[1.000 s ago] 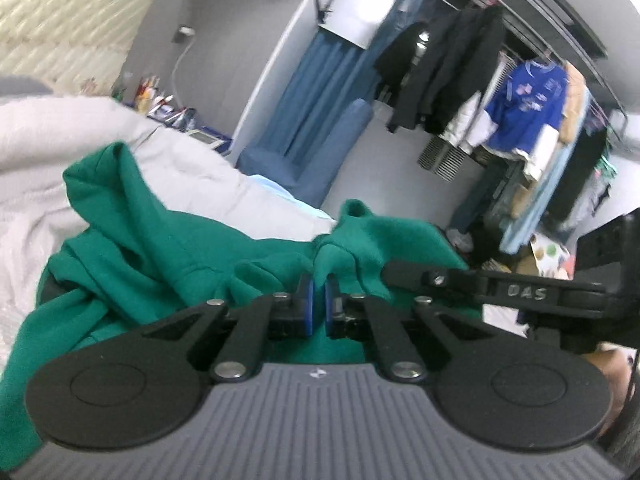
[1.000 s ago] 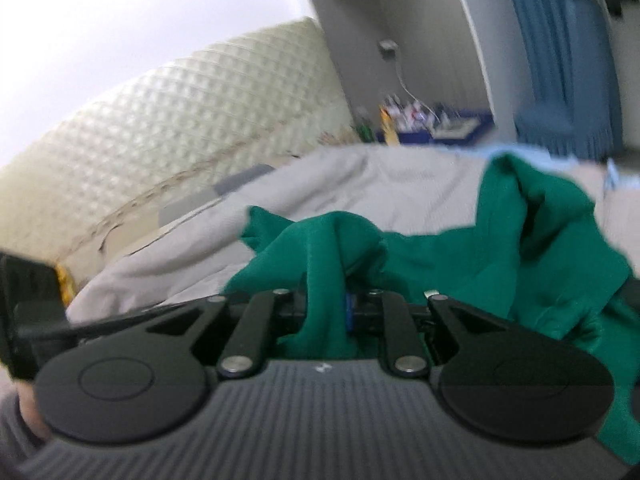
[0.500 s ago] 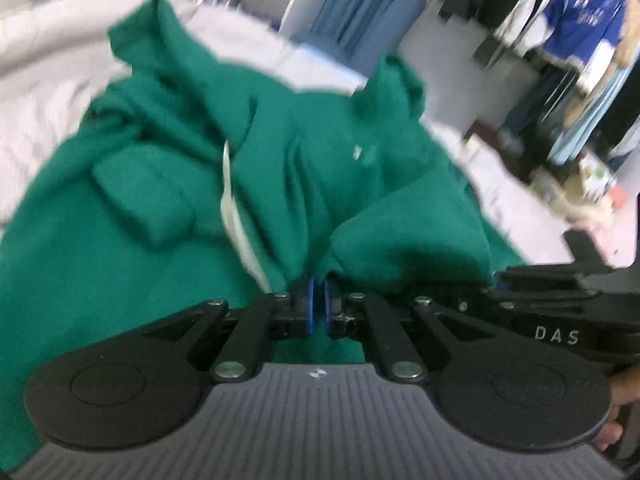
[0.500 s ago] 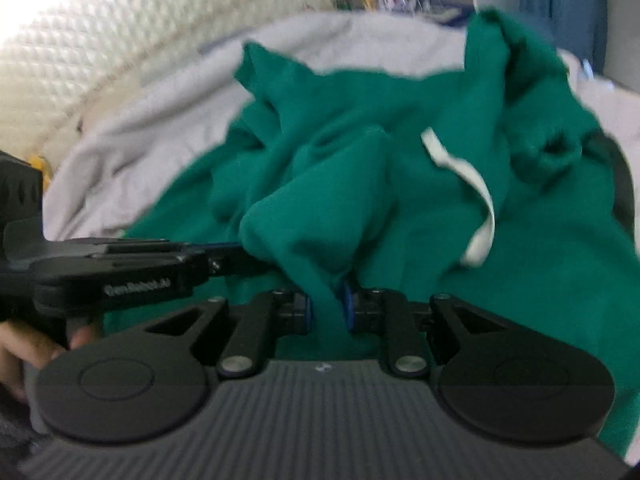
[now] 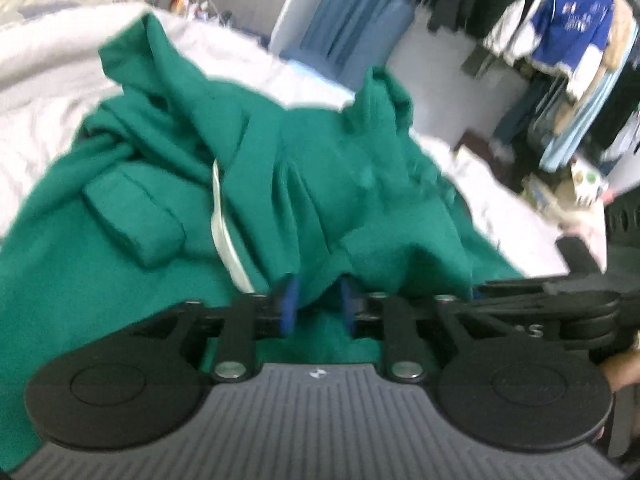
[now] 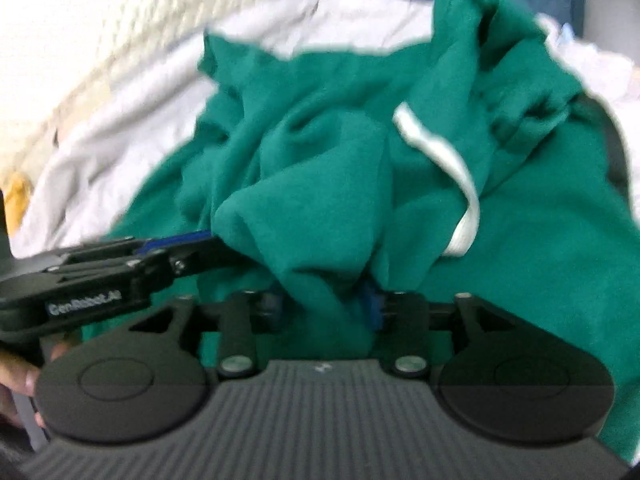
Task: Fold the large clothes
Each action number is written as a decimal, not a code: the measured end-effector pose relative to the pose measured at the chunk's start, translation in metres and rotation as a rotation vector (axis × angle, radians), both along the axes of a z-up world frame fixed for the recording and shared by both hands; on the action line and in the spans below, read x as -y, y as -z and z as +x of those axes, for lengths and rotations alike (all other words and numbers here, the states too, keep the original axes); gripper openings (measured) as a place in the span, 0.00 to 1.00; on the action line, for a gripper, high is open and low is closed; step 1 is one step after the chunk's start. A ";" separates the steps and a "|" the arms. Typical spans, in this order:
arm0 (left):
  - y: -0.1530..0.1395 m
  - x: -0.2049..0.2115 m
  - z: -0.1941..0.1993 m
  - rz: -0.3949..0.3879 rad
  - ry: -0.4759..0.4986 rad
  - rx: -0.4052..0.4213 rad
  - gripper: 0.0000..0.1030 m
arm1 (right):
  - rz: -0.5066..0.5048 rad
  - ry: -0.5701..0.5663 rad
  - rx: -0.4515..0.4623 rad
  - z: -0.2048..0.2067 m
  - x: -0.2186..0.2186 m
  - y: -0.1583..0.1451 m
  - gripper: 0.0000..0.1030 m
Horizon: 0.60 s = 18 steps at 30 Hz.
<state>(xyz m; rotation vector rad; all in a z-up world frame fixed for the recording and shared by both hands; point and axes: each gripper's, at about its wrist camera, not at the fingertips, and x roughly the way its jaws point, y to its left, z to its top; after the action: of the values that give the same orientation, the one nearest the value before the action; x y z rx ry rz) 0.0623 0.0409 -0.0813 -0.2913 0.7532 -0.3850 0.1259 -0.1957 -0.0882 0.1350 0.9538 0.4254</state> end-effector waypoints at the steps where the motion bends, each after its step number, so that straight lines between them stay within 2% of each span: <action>1: -0.005 -0.004 -0.001 -0.003 -0.022 0.028 0.54 | 0.007 0.005 0.029 -0.003 0.002 -0.006 0.56; 2: -0.010 -0.008 -0.003 -0.008 -0.037 0.058 0.57 | 0.025 0.008 0.055 -0.006 0.006 -0.013 0.62; 5: -0.022 -0.022 -0.004 -0.042 -0.075 0.116 0.66 | 0.093 0.024 0.087 -0.007 0.017 -0.024 0.67; 8: -0.029 -0.036 0.002 -0.080 -0.113 0.148 0.71 | 0.125 0.070 0.121 -0.003 0.026 -0.032 0.78; 12: -0.032 -0.050 0.017 -0.100 -0.162 0.173 0.73 | 0.185 0.123 0.151 0.011 0.038 -0.037 0.81; 18: -0.017 -0.058 0.062 -0.157 -0.168 0.142 0.74 | 0.204 0.182 0.184 0.049 0.055 -0.040 0.82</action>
<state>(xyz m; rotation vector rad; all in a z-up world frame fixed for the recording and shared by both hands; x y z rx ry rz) 0.1247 0.0993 -0.0643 -0.4666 0.5557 -0.3019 0.1746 -0.2503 -0.0486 0.3593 0.7089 0.3590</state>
